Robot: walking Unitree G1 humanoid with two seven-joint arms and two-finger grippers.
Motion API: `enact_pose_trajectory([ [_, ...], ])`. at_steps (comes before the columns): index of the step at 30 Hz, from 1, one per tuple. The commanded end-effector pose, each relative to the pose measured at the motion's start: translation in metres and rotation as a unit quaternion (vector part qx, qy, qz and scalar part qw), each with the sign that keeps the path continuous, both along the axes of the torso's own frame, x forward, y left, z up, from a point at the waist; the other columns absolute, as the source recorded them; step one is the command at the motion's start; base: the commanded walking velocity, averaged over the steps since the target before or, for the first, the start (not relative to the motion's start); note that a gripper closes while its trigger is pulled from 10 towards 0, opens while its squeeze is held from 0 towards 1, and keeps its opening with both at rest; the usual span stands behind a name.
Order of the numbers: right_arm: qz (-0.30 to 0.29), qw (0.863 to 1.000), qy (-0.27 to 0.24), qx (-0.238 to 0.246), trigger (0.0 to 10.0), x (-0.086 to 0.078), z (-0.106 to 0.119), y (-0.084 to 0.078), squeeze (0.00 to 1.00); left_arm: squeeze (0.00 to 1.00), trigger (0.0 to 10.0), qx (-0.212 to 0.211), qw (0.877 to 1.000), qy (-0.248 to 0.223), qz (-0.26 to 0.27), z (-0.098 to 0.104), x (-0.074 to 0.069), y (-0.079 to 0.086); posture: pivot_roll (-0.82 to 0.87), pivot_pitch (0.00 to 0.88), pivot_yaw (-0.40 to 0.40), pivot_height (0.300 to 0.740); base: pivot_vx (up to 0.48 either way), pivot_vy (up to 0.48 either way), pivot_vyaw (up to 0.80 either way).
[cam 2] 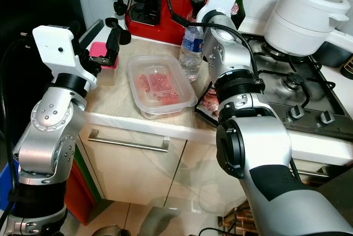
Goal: Restocking fridge
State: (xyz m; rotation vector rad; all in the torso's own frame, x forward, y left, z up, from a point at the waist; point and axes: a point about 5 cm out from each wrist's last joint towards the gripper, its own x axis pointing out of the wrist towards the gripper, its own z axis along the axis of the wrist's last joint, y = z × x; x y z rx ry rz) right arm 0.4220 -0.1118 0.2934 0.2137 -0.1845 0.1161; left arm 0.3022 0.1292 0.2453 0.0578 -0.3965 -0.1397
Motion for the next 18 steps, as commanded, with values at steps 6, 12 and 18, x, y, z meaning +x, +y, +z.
enact_pose_trajectory([
  [6, -0.001, 0.999, -0.034, 0.006, 0.0, -0.003, 0.01, 0.0, 0.0, 0.0, 10.0, 0.016, 1.0, -0.003, -0.009, 0.002, 0.004, -0.006, 0.14, 0.0, -0.095, 0.74, 0.0, 0.0, 0.0],
  [12, -0.023, 0.983, -0.176, -0.045, 0.0, -0.018, 0.047, 0.0, 0.0, 0.0, 10.0, 0.026, 1.0, -0.014, -0.011, 0.003, 0.006, -0.01, 0.12, 0.0, -0.096, 0.74, 0.0, 0.0, 0.0],
  [18, -0.049, 0.962, -0.257, -0.072, 0.0, -0.031, 0.058, -0.005, 0.0, 0.0, 10.0, 0.041, 0.999, -0.012, -0.006, 0.0, 0.01, -0.015, 0.11, 0.0, -0.092, 0.74, 0.0, 0.0, 0.0],
])
